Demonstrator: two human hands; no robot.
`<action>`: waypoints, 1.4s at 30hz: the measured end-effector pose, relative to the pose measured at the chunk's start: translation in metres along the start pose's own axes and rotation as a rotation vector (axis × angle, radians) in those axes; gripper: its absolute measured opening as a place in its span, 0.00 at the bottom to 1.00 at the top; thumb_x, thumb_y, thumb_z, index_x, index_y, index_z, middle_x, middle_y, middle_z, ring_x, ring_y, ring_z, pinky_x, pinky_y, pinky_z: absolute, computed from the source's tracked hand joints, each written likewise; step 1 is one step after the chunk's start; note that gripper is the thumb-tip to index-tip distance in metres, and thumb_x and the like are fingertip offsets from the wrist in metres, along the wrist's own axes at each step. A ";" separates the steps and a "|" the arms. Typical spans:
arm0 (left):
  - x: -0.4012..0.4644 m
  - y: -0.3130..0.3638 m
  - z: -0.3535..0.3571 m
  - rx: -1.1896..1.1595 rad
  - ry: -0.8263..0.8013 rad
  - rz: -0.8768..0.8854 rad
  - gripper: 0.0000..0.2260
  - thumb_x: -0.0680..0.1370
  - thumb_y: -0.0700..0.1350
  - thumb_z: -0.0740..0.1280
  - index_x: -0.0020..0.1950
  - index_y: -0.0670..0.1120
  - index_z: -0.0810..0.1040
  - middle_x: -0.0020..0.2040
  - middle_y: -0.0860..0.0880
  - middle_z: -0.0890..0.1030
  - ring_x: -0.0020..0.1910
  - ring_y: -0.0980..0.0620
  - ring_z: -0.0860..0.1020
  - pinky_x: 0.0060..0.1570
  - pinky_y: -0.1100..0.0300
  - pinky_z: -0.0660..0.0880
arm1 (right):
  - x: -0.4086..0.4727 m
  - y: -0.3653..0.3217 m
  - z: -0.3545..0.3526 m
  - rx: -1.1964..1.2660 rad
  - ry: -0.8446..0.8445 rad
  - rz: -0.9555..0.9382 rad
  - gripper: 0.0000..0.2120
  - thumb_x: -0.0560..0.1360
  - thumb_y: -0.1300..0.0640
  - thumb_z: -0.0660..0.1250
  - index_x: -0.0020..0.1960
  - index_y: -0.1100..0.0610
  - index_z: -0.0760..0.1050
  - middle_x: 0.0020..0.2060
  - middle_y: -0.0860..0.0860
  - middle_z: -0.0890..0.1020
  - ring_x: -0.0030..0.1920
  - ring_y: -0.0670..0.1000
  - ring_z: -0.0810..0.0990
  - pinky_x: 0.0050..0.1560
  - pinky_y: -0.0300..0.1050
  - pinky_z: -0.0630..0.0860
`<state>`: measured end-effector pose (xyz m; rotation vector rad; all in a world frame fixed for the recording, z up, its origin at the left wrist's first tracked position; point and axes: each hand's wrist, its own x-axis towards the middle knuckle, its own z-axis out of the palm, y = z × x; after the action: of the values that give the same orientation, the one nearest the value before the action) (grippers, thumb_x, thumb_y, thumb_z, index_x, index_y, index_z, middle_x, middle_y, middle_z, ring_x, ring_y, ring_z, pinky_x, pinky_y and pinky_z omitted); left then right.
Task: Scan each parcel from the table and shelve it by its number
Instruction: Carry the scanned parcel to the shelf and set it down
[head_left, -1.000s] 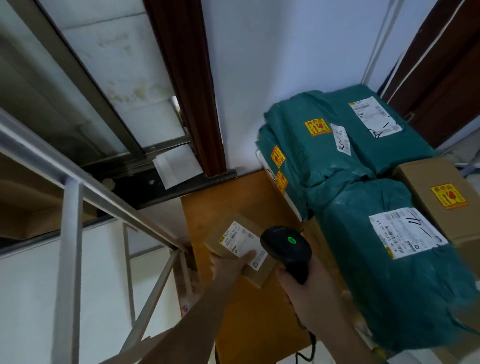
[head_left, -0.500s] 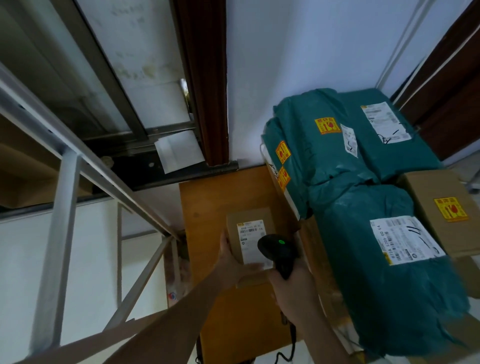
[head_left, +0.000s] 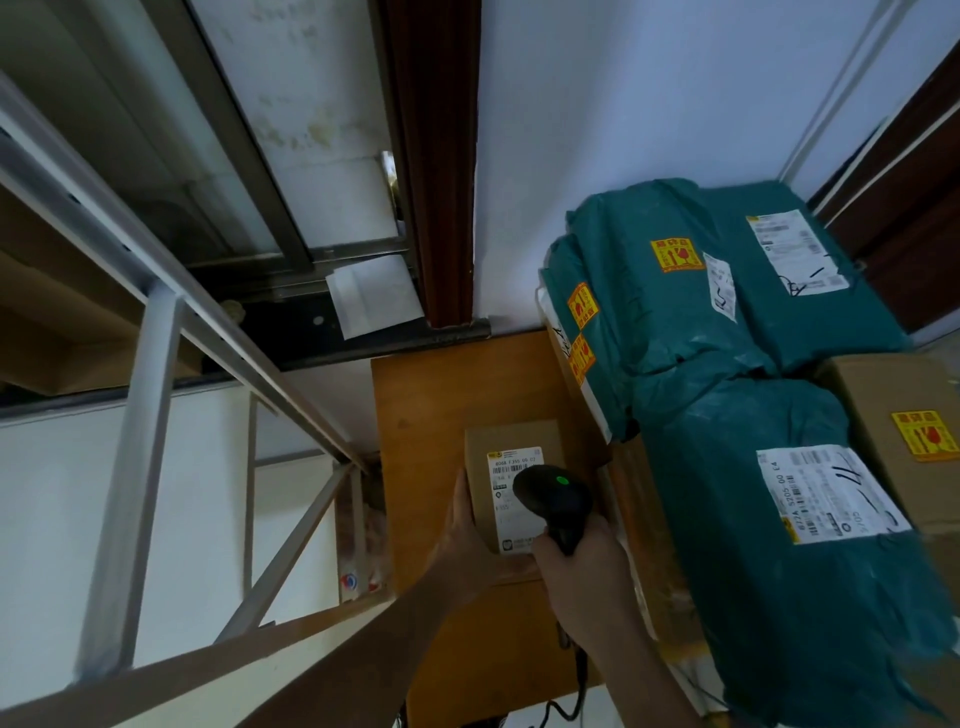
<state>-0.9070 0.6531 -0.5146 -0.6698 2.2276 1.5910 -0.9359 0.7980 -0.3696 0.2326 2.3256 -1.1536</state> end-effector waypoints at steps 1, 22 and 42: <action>-0.001 0.001 0.000 -0.012 0.008 0.007 0.76 0.49 0.76 0.80 0.84 0.60 0.35 0.83 0.55 0.58 0.81 0.50 0.62 0.74 0.46 0.72 | -0.001 -0.001 0.000 0.012 -0.012 0.005 0.09 0.77 0.58 0.69 0.54 0.53 0.70 0.34 0.55 0.79 0.29 0.48 0.77 0.29 0.40 0.74; -0.025 -0.012 0.014 -0.293 -0.038 -0.140 0.69 0.53 0.60 0.88 0.80 0.67 0.44 0.69 0.58 0.74 0.68 0.54 0.75 0.61 0.50 0.82 | -0.029 -0.001 -0.010 -0.027 -0.036 0.040 0.07 0.77 0.59 0.68 0.52 0.57 0.72 0.31 0.51 0.75 0.28 0.46 0.75 0.26 0.35 0.72; -0.176 0.050 -0.037 -0.385 0.129 0.083 0.64 0.58 0.58 0.88 0.80 0.66 0.47 0.71 0.57 0.77 0.71 0.53 0.75 0.70 0.45 0.76 | -0.171 -0.025 -0.090 -0.045 -0.020 -0.434 0.04 0.76 0.59 0.68 0.46 0.53 0.74 0.36 0.59 0.80 0.25 0.46 0.79 0.28 0.40 0.74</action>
<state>-0.7865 0.6648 -0.3724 -0.8086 2.0742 2.1016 -0.8350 0.8663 -0.2176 -0.3157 2.4506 -1.2890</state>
